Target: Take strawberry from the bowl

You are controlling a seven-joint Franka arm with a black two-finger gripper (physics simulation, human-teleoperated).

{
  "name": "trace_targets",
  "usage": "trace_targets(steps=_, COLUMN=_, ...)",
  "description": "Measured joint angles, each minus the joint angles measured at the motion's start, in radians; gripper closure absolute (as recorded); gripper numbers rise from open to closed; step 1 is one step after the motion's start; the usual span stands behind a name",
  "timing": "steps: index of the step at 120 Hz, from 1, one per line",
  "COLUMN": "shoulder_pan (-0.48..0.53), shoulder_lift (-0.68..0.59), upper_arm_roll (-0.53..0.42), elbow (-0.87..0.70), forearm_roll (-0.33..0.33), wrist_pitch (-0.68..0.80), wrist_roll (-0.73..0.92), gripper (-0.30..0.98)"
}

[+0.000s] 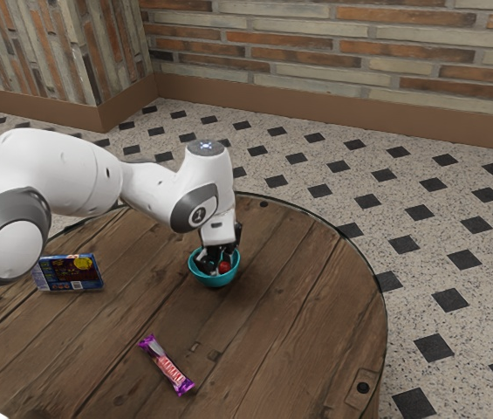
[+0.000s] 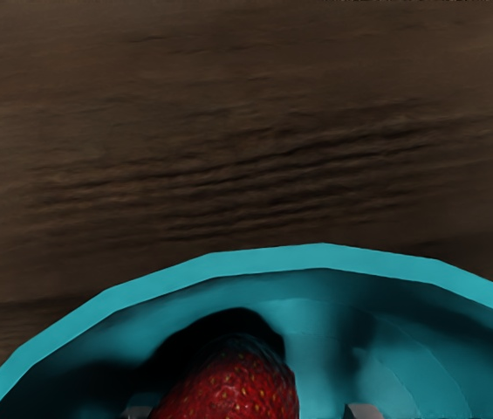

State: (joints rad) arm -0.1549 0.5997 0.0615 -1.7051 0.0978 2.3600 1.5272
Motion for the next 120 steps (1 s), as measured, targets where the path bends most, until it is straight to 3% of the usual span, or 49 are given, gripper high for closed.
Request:
trace_targets(steps=40, shoulder_pan=0.0, shoulder_lift=-0.009, upper_arm_roll=0.0, elbow=-0.002, forearm_roll=-0.026, wrist_pitch=0.02, wrist_roll=0.052, gripper=0.6)
trace_targets(steps=80, shoulder_pan=-0.091, shoulder_lift=-0.279, upper_arm_roll=-0.016, elbow=-0.29, forearm_roll=-0.063, wrist_pitch=0.036, wrist_roll=0.048, gripper=0.65)
trace_targets(steps=120, shoulder_pan=-0.175, shoulder_lift=-0.233, upper_arm_roll=-0.032, elbow=-0.309, forearm_roll=-0.076, wrist_pitch=0.057, wrist_roll=-0.009, gripper=0.66)
